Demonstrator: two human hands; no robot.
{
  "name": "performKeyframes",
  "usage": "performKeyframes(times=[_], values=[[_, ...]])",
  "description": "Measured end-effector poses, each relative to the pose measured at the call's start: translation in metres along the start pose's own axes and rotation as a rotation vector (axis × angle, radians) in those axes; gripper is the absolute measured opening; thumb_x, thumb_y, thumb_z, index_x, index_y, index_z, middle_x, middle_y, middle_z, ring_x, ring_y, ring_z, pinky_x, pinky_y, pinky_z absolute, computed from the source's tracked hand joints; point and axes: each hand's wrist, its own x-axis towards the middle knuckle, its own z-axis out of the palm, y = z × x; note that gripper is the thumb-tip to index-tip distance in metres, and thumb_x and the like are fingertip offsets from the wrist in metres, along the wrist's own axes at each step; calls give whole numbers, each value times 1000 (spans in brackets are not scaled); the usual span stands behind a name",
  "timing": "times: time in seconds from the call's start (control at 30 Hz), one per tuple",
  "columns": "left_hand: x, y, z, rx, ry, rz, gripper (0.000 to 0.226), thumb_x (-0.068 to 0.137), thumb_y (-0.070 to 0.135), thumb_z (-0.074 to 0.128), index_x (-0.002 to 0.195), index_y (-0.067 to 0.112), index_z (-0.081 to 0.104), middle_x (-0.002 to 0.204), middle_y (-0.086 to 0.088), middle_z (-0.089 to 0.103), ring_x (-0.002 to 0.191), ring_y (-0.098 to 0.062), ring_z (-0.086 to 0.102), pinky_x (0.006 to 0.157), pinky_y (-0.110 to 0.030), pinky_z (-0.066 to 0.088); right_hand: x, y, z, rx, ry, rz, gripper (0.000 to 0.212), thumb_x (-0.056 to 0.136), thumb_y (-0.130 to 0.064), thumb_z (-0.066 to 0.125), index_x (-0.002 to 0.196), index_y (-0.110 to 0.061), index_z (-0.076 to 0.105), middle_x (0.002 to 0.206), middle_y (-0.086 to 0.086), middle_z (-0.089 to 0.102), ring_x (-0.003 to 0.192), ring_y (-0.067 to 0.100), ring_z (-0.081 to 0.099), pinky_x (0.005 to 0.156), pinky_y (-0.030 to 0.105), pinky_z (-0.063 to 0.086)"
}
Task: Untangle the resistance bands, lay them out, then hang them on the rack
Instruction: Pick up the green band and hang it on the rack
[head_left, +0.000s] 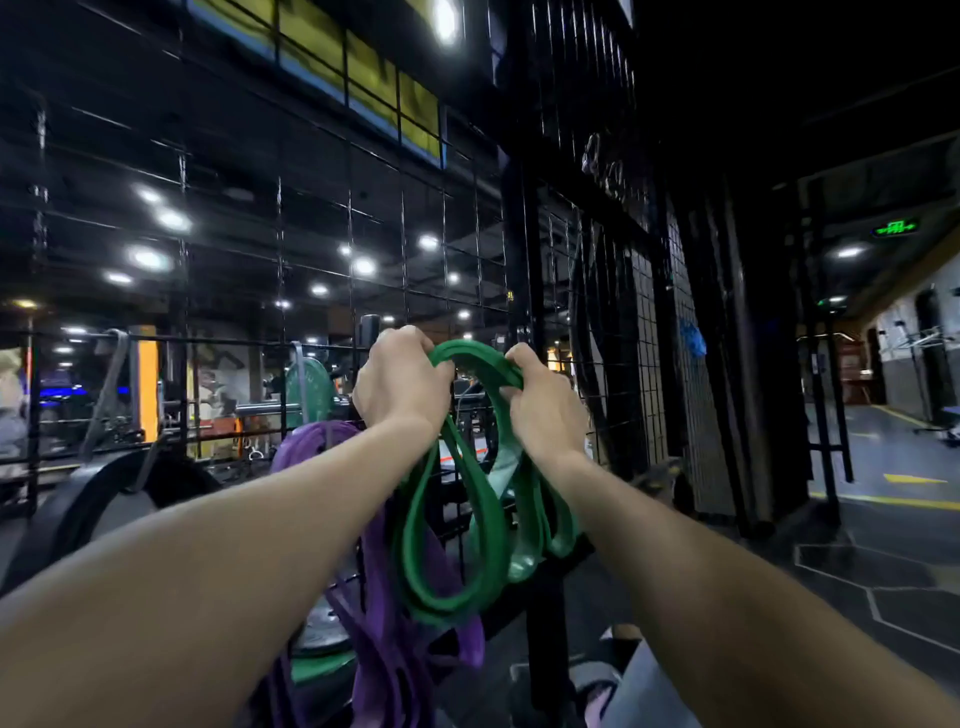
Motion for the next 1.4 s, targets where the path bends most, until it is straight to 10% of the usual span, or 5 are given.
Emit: performKeyframes(times=[0.5, 0.67, 0.87, 1.23, 1.4], values=[[-5, -26, 13, 186, -46, 75, 22, 80, 19, 70, 100, 20, 60, 102, 1, 60, 93, -24, 59, 69, -31, 35, -16, 7, 36, 32, -161, 47, 16, 96, -13, 42, 108, -19, 51, 90, 6, 64, 84, 31, 61, 62, 27, 39], [-9, -27, 12, 162, -85, -24, 18, 80, 18, 71, 91, 23, 57, 91, 2, 62, 81, -22, 59, 59, -29, 37, -27, 11, 26, -105, -136, -55, 14, 95, -12, 47, 106, -22, 48, 77, -2, 56, 61, 18, 50, 46, 25, 27], [-12, -26, 12, 128, -166, -85, 25, 79, 28, 73, 91, 19, 54, 92, -1, 62, 85, -23, 60, 62, -30, 36, -22, 4, 9, 2, -86, -98, 29, 89, -21, 61, 116, -17, 56, 112, -2, 52, 104, 12, 46, 76, 20, 38], [-5, -32, 4, 134, -349, 40, 40, 85, 30, 63, 124, 28, 55, 126, -5, 52, 103, -24, 59, 89, -38, 50, -15, -29, 28, 10, -156, 29, 19, 90, -8, 52, 83, -10, 70, 81, 6, 66, 75, 26, 59, 59, 31, 43], [-3, -33, 6, 89, -277, 19, 32, 82, 17, 66, 113, 24, 62, 113, -4, 59, 92, -24, 62, 71, -31, 49, -12, -32, 23, 65, -180, 2, 16, 91, -13, 53, 88, -10, 68, 88, 6, 67, 80, 25, 62, 65, 32, 47]])
